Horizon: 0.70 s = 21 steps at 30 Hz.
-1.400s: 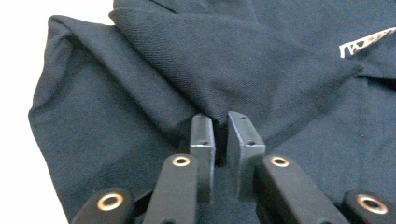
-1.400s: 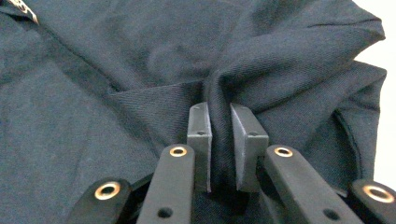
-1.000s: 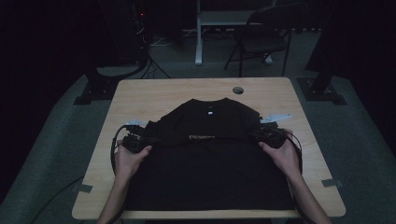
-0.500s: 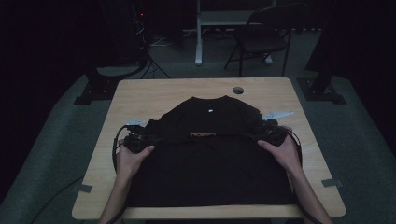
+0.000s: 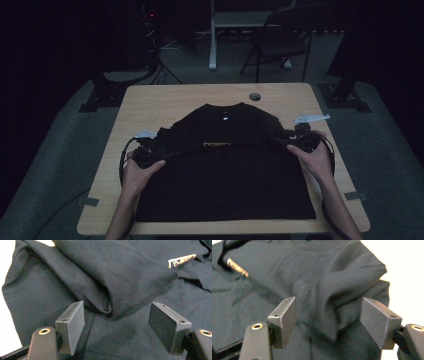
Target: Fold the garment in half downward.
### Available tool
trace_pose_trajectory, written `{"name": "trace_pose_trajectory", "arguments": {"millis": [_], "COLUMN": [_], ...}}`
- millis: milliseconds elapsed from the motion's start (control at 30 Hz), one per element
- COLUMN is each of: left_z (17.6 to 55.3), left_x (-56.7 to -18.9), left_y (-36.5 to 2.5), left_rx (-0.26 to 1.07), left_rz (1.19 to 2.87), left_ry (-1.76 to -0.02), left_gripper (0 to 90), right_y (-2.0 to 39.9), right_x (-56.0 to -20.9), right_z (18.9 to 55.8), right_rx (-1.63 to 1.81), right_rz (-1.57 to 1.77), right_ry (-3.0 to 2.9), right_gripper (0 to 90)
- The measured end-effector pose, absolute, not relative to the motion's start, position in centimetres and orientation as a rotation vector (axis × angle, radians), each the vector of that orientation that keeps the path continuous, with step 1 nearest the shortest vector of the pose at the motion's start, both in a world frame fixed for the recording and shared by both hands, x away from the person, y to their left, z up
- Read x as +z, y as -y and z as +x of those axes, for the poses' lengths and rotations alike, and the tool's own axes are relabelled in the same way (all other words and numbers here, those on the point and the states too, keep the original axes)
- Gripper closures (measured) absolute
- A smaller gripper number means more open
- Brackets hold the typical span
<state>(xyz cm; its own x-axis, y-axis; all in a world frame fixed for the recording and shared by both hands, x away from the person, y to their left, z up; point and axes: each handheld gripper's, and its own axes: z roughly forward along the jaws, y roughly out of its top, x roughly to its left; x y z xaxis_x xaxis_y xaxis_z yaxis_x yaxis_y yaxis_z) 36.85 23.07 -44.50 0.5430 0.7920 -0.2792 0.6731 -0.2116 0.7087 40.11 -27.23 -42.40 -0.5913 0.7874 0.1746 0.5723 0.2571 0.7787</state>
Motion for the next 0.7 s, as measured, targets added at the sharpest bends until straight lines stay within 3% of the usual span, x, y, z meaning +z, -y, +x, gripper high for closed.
{"name": "trace_pose_trajectory", "arguments": {"millis": [100, 200, 700], "left_z": [36.8, 36.7, 36.6], "left_x": [-44.6, -44.6, -44.9], "left_y": [-23.1, -22.9, -23.0], "left_rx": [0.180, 0.174, 0.193], "left_rz": [1.954, 1.955, 1.943], "left_ry": [-1.171, -1.156, -1.133], "left_gripper": [29.0, 22.6, 22.6], "right_y": [27.5, 27.7, 26.7], "right_x": [-41.9, -41.5, -41.5], "right_z": [41.1, 42.2, 47.7], "right_rx": [1.256, 1.288, 1.224], "right_rz": [1.285, 1.351, 1.444], "right_ry": [-2.242, -2.230, -2.186], "right_gripper": [28.5, 33.8, 43.2]}}
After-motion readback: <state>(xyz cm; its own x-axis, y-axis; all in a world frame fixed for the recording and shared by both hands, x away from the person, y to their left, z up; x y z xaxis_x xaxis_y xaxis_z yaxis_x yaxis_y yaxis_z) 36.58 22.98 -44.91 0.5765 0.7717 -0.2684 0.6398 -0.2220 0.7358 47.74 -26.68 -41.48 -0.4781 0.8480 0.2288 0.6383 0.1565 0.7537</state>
